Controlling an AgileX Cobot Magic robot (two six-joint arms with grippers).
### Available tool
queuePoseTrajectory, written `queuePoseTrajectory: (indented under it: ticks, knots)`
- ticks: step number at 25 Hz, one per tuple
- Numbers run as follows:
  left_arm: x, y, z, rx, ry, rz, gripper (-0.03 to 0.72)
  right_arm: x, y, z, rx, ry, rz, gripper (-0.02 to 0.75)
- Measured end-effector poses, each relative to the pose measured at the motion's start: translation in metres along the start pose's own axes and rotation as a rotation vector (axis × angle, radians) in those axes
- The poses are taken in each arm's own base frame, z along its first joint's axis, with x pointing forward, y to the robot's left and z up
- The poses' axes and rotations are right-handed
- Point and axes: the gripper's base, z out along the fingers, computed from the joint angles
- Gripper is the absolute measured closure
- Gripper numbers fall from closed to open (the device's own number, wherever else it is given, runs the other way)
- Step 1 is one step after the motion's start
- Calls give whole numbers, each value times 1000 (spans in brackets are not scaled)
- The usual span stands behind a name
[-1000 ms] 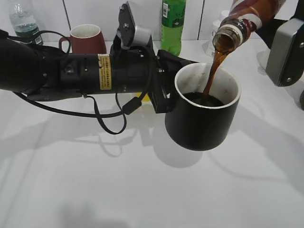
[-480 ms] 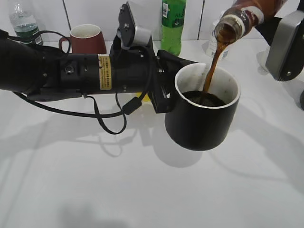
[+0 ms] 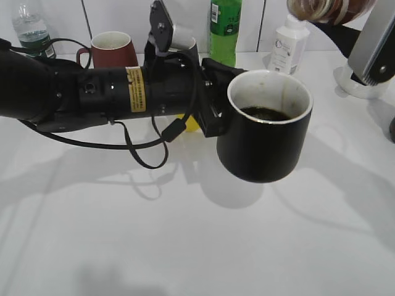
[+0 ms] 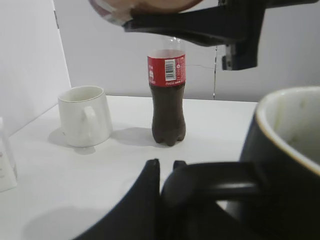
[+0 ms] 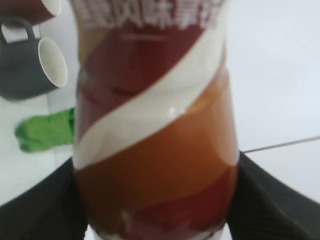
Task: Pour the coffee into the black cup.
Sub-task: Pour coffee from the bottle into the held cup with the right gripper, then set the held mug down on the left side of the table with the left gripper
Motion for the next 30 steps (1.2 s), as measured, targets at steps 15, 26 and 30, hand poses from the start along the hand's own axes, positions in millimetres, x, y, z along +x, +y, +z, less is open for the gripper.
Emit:
queuePoseTrajectory:
  ticks: [15, 26, 30]
  knots:
    - [10, 55, -51, -195, 21, -28, 646, 0, 0, 0, 0, -1, 1068, 198]
    - [3, 102, -141, -435, 9, -9, 646, 0, 0, 0, 4, -4, 1125, 198]
    - [7, 118, -173, -531, 18, -15, 646, 0, -1, 0, 9, -5, 1130, 199]
